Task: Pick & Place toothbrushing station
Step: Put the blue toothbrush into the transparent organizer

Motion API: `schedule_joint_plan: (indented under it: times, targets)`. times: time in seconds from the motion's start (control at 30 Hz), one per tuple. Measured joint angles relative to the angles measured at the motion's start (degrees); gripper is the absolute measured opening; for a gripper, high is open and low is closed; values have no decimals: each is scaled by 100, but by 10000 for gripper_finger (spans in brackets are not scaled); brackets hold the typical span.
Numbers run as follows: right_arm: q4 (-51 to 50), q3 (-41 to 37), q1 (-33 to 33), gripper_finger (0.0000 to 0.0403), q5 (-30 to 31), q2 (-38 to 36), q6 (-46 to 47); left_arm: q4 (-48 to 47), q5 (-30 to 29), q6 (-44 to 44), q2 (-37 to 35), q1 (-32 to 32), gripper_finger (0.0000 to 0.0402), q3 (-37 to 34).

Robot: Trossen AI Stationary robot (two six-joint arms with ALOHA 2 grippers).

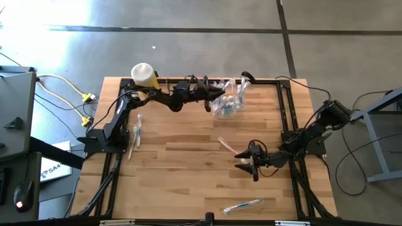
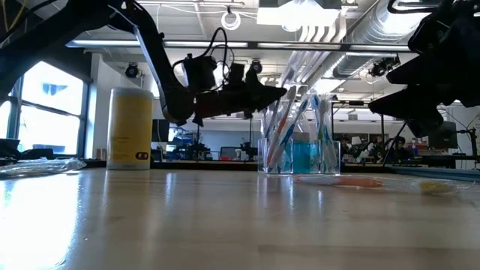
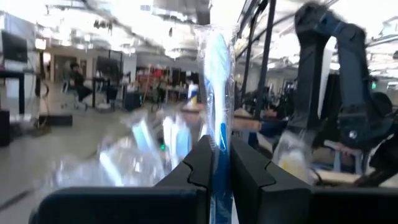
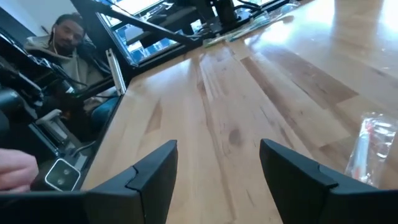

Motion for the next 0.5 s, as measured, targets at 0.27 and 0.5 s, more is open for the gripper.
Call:
schedule_joint_plan:
  times: [0.27,0.5]
  targets:
    - [22,0,-185,220,-55,0,-136,-111,47,-21,205,-2,25,-210]
    - [21,0,-186,220,-73,0,-224,306,62,-72,205,-2,25,-722]
